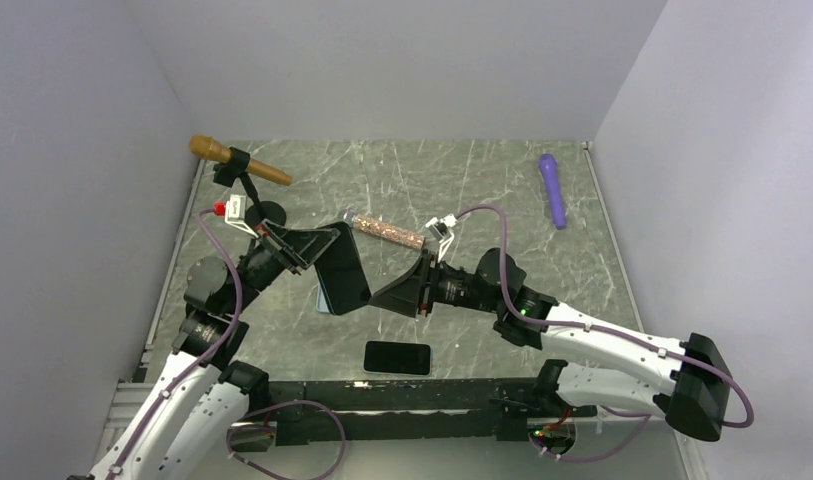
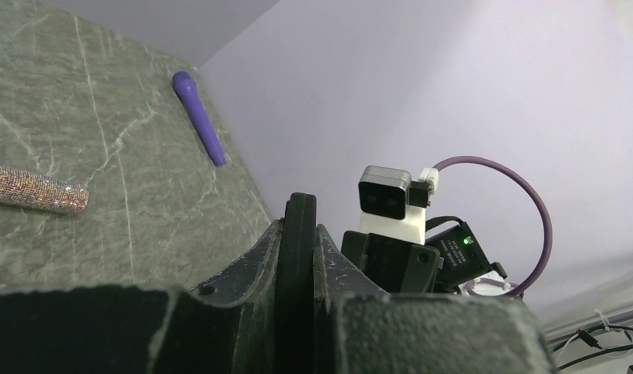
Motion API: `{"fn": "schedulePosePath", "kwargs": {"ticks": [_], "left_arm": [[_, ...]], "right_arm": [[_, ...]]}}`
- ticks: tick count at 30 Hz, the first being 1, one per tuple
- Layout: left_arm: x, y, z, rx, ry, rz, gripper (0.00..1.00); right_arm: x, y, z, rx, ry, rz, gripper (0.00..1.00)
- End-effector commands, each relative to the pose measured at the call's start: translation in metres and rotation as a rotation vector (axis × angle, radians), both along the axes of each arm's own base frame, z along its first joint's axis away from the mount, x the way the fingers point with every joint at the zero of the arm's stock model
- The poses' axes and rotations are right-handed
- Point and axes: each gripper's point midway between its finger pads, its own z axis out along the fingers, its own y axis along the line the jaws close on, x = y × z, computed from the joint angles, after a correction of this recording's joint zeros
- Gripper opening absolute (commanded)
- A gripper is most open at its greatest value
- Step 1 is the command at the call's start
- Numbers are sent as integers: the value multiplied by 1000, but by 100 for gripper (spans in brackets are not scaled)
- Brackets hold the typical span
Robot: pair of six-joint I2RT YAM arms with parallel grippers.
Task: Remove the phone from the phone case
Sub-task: Remove the phone case from the phone.
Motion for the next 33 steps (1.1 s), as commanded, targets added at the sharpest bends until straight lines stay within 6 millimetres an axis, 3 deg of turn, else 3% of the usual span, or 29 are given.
{"fn": "schedulePosePath", "kwargs": {"ticks": [1,8,14,25,33], "left_arm": [[-10,-2,29,-73,-82,-40,0],[-12,-2,31,-73,-88,-50,0],[-13,0,33,-59,-98,-35,0],[-9,-5,28,-75,-78,-61,0],[-11,-5,30,-79,-81,-62,0]], "right_arm": [[-6,4,22,106,-15,53,37],[-1,8,13,88,-2,50,40],[14,-4,-1,-1,-17,-56,41],[7,2,6,40,-27,4,28],[8,5,-2,32,-10,11,33]]}}
